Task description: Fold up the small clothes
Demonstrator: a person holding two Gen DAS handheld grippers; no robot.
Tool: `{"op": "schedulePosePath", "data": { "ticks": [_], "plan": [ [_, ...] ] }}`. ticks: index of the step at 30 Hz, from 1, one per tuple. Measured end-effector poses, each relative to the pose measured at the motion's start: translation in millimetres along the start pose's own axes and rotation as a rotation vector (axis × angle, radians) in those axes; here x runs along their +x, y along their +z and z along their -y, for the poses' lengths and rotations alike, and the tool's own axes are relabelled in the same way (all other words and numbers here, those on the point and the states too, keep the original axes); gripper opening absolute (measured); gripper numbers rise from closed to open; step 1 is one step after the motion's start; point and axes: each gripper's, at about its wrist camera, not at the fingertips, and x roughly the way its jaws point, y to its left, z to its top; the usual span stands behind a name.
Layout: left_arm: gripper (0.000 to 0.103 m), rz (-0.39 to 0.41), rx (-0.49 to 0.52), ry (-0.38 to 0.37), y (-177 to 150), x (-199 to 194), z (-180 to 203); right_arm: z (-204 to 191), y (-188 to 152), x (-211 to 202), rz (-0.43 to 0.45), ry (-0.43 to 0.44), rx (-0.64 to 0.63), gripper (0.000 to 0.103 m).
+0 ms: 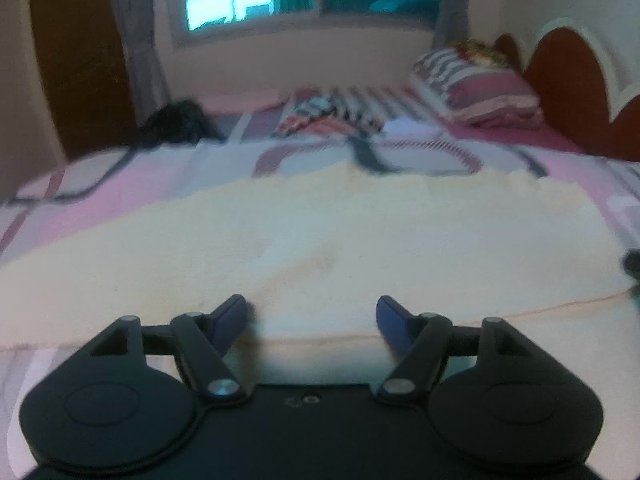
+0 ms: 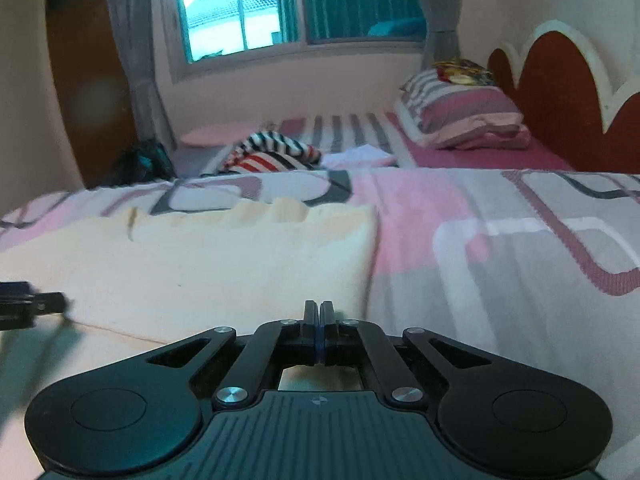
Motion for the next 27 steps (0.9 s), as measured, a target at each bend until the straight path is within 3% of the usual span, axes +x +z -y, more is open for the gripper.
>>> {"op": "schedulePosePath", "data": {
  "ticks": [1, 3, 6, 9, 12, 21, 27],
  "plan": [
    [0.071, -0.001, -0.024, -0.018, 0, 0, -5, 4, -4, 9, -0.049, -0.006, 0.006, 0.0],
    [0.062, 0.018, -0.018, -0.001, 5, -5, -6, 7, -2, 8, -0.04, 0.004, -0.003, 0.0],
    [0.066, 0.011, -0.007, -0.01, 11, 1, -10, 13, 8, 4, 0.031, 0.005, 0.042, 0.0],
    [0.072, -0.004, 0.001, -0.01, 9, 12, -10, 16, 9, 28, -0.063, 0.018, 0.066, 0.0],
    [0.072, -0.016, 0.002, -0.005, 13, 13, -8, 6, 13, 26, -0.052, -0.016, 0.004, 0.0],
    [0.07, -0.011, -0.022, -0.009, 13, 2, -19, -4, 4, 8, -0.025, 0.0, 0.067, 0.0],
    [0.07, 0.043, -0.098, 0.062, 4, -21, -70, -7, 10, -7, -0.011, 0.013, 0.071, 0.0]
  ]
}}
